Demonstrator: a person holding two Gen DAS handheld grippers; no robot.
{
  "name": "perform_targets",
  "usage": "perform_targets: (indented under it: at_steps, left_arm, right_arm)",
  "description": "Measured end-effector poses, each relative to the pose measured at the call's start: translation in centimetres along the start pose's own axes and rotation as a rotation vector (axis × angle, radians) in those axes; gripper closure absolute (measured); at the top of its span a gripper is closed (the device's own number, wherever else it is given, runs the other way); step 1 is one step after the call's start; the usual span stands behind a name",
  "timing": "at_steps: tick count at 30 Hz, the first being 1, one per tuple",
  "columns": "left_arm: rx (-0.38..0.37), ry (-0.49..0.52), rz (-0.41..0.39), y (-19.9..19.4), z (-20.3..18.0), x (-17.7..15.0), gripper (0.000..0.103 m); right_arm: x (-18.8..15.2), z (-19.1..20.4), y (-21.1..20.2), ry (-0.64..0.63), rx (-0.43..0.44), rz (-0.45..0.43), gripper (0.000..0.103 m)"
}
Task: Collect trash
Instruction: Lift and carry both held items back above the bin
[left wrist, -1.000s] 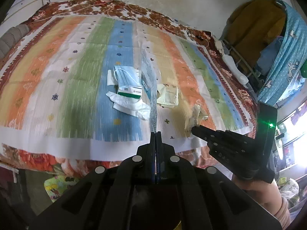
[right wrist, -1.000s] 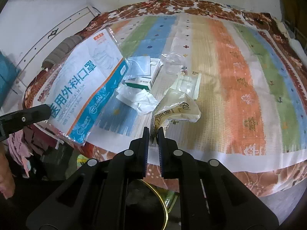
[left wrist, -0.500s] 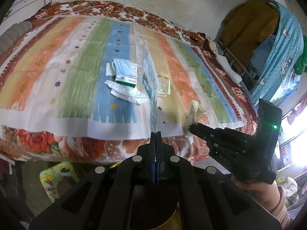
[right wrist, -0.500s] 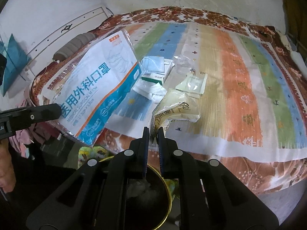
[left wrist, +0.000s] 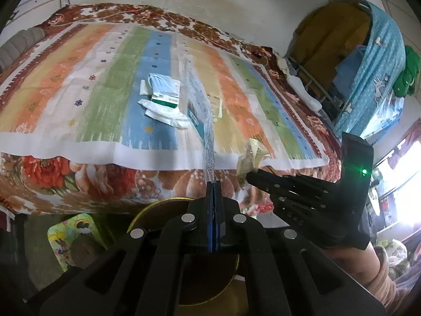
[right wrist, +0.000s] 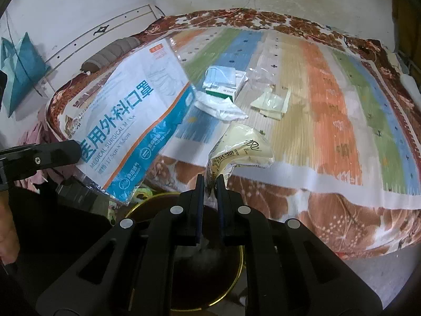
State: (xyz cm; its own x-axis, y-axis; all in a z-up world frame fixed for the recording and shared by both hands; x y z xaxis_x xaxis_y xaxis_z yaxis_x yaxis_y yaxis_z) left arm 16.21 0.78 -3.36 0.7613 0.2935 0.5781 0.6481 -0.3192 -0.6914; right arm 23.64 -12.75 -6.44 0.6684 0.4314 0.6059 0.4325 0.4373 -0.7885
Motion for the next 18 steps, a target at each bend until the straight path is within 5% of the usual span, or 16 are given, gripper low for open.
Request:
perform_targets:
  at_steps: [18]
  left_arm:
    - [0.027,0.005,0.002,-1.0,-0.7,-5.2,0.103]
  right_arm:
    - [-5.0,1.7,-1.1,-0.001,0.029,0.031,0.095]
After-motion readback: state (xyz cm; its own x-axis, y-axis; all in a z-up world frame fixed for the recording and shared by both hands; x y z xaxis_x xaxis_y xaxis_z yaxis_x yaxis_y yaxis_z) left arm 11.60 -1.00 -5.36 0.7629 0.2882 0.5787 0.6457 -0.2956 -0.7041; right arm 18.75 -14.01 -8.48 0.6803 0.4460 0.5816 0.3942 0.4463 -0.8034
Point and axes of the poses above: each gripper's, at about its wrist camera, not at the fingertips, and y roughly the way its jaws point, z to its left, x to its top, the point moved 5 cm from there along y, roughly the way its jaws point, and after that the axes turned 1 degree about -z, right-handed, at the moved point
